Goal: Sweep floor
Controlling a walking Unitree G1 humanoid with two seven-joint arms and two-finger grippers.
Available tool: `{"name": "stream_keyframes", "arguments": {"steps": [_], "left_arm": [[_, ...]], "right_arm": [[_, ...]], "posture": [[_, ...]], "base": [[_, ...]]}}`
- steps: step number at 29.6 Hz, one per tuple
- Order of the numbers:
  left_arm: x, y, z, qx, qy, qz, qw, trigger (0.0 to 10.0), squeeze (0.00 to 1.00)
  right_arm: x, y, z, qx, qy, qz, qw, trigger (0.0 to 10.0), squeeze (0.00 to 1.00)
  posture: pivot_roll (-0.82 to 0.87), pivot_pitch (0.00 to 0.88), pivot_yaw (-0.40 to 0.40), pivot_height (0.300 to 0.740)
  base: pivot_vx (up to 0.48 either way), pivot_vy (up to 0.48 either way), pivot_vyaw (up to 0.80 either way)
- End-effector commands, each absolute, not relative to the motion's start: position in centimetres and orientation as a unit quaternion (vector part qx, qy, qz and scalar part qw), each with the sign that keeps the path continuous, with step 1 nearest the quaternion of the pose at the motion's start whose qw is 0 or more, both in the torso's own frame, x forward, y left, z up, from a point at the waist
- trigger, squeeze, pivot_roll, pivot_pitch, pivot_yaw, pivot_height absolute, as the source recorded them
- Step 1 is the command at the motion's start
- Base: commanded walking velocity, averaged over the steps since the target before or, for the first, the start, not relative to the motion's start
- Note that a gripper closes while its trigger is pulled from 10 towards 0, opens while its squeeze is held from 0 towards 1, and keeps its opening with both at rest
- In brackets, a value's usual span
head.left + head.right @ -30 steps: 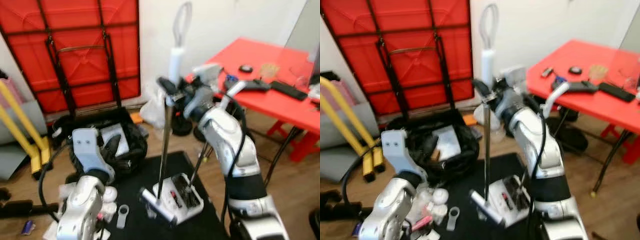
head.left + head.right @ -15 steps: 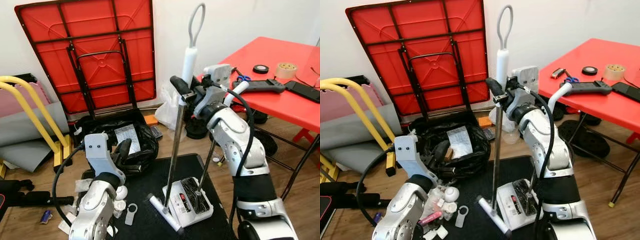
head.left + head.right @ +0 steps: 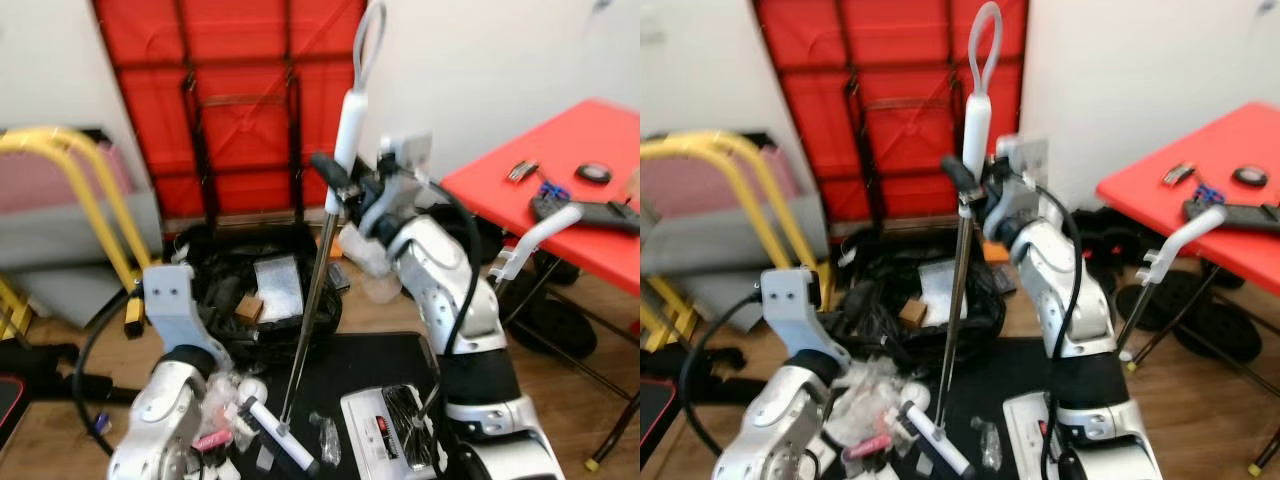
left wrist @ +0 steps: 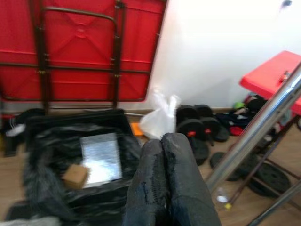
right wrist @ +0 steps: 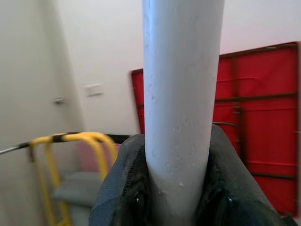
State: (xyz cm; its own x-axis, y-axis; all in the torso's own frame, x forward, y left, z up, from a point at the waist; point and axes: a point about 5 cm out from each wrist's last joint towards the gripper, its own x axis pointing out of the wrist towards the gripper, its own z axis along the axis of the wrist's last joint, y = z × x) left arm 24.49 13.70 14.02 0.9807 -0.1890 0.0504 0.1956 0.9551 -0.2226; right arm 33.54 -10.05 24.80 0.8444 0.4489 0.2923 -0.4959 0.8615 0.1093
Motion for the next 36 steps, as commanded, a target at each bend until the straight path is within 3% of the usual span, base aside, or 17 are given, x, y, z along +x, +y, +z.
{"name": "stream_keyframes", "arguments": {"steps": [1, 17, 22, 36], "left_arm": [[24.5, 13.6, 14.2, -0.116, -0.017, -0.108, 0.987, 10.0, 0.00], [23.2, 12.4, 14.5, -0.101, -0.009, -0.161, 0.982, 10.0, 0.00], [21.3, 10.5, 14.9, -0.037, 0.003, -0.247, 0.968, 10.0, 0.00], [17.7, 8.5, 16.1, -0.034, 0.025, -0.375, 0.926, 10.0, 0.00]], "right_arm": [[33.4, -10.5, 25.8, 0.083, -0.156, 0.236, 0.956, 10.0, 0.00], [33.2, -11.1, 25.4, 0.104, -0.155, 0.208, 0.960, 10.0, 0.00], [34.0, -12.8, 24.5, 0.120, -0.147, 0.161, 0.969, 10.0, 0.00], [34.7, -13.8, 26.0, 0.141, -0.195, 0.151, 0.959, 10.0, 0.00]], "posture": [[-0.06, 0.001, -0.034, 0.740], [-0.05, 0.068, -0.011, 0.740], [-0.03, 0.133, 0.007, 0.740], [0.02, 0.284, 0.060, 0.740]], "base": [[0.277, 0.000, 0.00], [0.000, 0.000, 0.00], [0.000, 0.000, 0.00], [0.000, 0.000, 0.00]]}}
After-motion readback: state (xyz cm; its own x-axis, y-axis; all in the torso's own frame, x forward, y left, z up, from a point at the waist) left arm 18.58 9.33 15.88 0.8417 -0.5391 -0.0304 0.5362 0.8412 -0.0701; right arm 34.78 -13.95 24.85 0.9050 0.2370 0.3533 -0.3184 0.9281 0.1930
